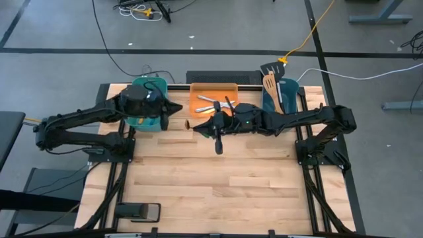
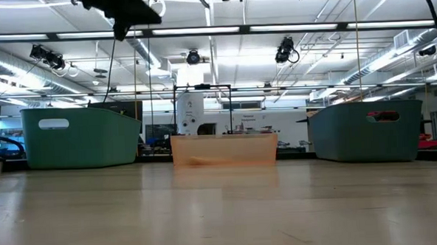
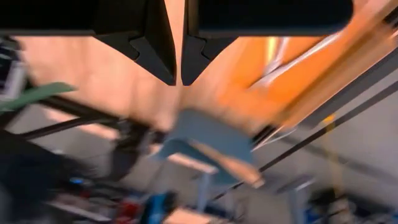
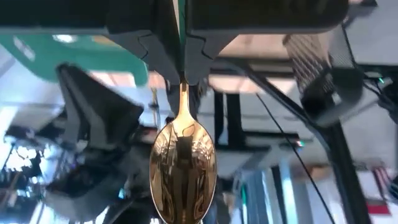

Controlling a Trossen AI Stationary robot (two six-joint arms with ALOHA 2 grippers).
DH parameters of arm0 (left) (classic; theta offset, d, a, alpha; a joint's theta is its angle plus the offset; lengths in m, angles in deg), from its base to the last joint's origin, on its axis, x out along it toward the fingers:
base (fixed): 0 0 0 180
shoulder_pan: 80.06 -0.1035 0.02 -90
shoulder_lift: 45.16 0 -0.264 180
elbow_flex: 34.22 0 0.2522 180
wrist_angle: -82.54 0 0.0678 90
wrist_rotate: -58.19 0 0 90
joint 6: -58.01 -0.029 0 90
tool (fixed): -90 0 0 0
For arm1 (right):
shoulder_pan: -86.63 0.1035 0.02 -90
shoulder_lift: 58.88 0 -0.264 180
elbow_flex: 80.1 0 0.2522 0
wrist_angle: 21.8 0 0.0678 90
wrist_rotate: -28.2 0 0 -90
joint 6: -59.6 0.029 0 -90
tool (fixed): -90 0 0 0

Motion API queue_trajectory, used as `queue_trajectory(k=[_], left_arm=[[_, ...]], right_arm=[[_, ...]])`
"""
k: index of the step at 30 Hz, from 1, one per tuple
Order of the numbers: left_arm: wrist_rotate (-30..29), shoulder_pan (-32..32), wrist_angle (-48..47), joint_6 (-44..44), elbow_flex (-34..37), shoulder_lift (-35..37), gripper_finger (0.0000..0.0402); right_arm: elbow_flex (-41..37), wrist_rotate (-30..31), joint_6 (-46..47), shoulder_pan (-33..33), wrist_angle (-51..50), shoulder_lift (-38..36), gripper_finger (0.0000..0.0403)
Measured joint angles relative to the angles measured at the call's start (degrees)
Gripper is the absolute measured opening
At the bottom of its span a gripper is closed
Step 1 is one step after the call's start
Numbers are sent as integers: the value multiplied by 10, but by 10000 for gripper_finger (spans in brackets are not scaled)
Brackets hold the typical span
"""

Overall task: Pick & Place Kitchen Items
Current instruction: Put the green spoon into the green bin

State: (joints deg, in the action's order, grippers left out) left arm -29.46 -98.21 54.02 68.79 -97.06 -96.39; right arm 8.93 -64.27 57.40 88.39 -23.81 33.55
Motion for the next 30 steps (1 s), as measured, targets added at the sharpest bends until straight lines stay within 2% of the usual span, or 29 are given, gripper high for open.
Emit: queue_trajectory(k=[10,14,30], left_arm=[[80,68,142,-2,0,-1,30],[83,86,159,-4,0,-7,39],[78,161,248,-25,0,-71,160]], right_arm=[[0,-16,-5,0,46,-22,10],[0,-16,-13,0,61,-22,10],[0,-16,-15,-1,96,-22,10]])
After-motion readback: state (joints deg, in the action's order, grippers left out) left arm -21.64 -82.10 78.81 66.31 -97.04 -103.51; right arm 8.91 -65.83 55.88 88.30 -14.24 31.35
